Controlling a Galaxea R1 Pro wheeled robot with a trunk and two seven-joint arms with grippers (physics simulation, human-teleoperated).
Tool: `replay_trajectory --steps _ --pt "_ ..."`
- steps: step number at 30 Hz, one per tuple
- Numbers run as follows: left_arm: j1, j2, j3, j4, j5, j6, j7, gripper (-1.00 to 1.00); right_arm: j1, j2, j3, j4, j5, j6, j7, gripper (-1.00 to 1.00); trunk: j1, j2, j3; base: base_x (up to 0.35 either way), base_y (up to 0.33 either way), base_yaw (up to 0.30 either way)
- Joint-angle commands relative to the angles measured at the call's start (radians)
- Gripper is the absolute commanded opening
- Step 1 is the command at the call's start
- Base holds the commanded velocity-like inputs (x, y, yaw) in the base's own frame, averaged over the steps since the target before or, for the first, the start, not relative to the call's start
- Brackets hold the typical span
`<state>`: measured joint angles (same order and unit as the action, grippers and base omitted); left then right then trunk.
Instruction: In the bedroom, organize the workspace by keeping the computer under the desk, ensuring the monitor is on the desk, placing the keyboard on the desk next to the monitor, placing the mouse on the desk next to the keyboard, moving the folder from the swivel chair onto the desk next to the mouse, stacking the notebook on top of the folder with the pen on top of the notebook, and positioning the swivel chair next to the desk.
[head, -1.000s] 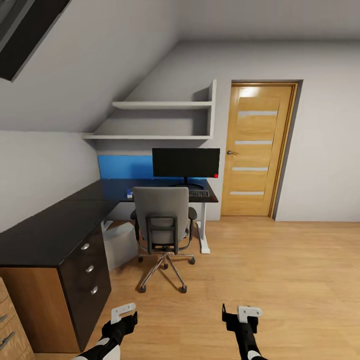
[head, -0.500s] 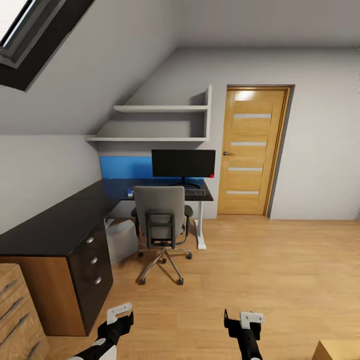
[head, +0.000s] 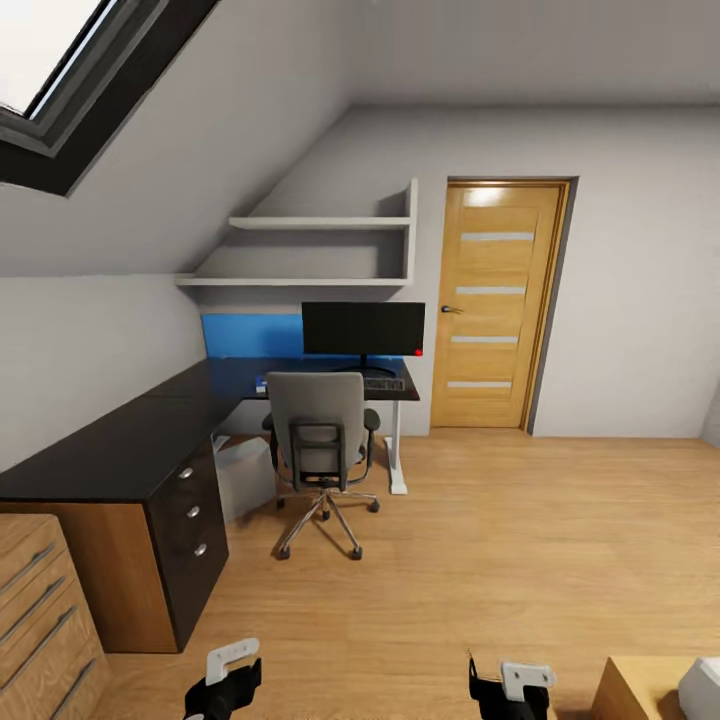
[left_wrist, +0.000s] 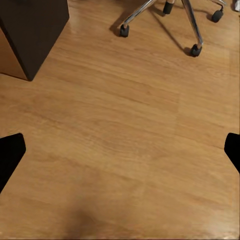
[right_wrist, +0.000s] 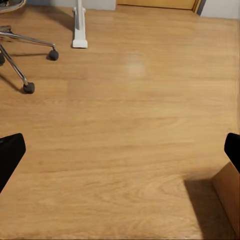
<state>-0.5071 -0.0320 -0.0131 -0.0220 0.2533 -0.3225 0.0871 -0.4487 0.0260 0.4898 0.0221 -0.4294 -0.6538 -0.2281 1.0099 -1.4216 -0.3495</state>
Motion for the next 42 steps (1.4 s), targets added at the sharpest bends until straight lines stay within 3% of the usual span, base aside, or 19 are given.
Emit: replay_trajectory --steps 1,7,12,15,25,27,32,37,42 --pt "0.025 -0.001 -0.002 0.001 0.001 -0.005 0.003 1.0 0.013 -0.001 0.01 0.002 -0.003 -0.005 -0.005 1.0 -0.004 0.007 0.002 -0.021 -0.007 0.0" --pt "0.126 0.001 -0.002 0.001 0.002 -0.066 0.002 1.0 0.085 -0.004 0.01 0.002 -0.003 -0.067 -0.005 1.0 -0.027 0.049 0.021 -0.008 -0.003 0.0" --pt "0.221 0.011 -0.002 0.001 0.003 -0.246 0.001 1.0 0.136 -0.006 0.01 0.002 -0.003 -0.227 -0.006 1.0 -0.046 0.084 0.037 -0.001 0.0 0.0" --pt "0.256 0.013 -0.002 0.001 0.003 -0.316 -0.001 1.0 0.15 -0.005 0.01 0.002 -0.003 -0.281 -0.006 1.0 -0.058 0.105 0.046 0.0 0.0 0.0" --pt "0.363 0.016 -0.002 0.001 0.003 -0.418 -0.008 1.0 0.223 -0.007 0.009 0.002 -0.003 -0.365 -0.006 1.0 -0.096 0.175 0.077 0.0 0.0 0.0" --pt "0.377 0.016 -0.002 0.001 0.003 -0.481 -0.009 1.0 0.235 -0.008 0.01 0.001 0.0 -0.391 -0.005 1.0 -0.104 0.189 0.084 0.0 0.0 0.0" --pt "0.394 0.014 -0.003 0.001 0.001 -0.569 -0.011 1.0 0.259 -0.012 0.011 0.001 0.014 -0.393 -0.004 1.0 -0.123 0.224 0.099 0.0 0.0 0.0" --pt "0.408 0.015 -0.003 0.0 0.0 -0.585 -0.011 1.0 0.265 -0.017 0.011 0.0 0.054 -0.386 0.002 1.0 -0.131 0.238 0.106 0.0 0.0 0.0" --pt "0.409 0.014 -0.004 -0.001 0.0 -0.581 -0.01 1.0 0.266 -0.015 0.01 -0.002 0.063 -0.325 0.002 1.0 -0.131 0.238 0.106 0.0 0.0 0.0"
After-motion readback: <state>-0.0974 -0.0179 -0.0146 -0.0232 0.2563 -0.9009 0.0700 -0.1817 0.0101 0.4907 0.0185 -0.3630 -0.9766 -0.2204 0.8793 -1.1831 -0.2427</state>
